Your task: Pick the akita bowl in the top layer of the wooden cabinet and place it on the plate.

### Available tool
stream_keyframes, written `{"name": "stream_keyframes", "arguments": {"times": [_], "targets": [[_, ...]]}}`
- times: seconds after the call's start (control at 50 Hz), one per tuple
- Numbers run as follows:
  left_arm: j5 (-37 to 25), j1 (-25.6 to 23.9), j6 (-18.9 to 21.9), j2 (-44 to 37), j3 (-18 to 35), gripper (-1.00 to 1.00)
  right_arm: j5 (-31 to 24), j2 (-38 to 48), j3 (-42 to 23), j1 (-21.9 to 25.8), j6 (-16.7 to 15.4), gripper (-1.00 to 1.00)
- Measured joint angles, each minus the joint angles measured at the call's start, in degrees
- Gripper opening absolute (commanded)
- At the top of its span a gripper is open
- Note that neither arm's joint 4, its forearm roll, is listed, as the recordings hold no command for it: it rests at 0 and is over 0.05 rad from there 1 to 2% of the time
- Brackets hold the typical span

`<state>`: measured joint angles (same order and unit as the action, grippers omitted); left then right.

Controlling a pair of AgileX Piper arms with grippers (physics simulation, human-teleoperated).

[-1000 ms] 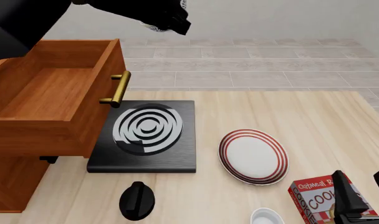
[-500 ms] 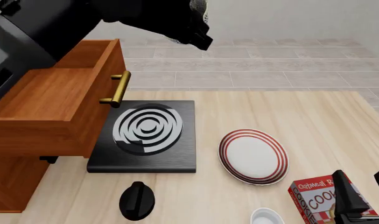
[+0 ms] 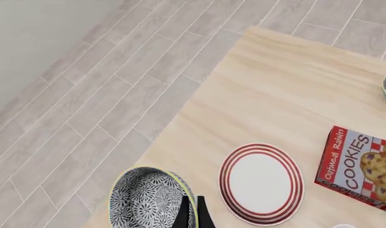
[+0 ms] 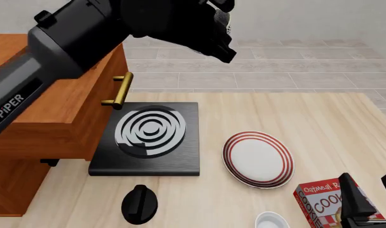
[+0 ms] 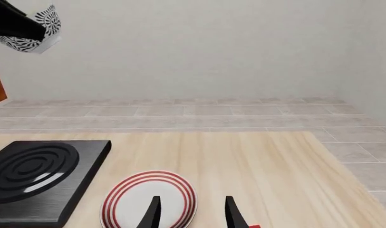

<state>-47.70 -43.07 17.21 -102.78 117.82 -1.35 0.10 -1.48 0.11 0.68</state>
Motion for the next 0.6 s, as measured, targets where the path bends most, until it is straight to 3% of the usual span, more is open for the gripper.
{"name": "stream_keyframes", "arguments": {"times": [0.6], "targets": [[4.9, -3.7, -1.6, -3.1, -4.0, -1.00, 0.1, -0.1, 0.1, -0.2, 0.1, 1.00]]}}
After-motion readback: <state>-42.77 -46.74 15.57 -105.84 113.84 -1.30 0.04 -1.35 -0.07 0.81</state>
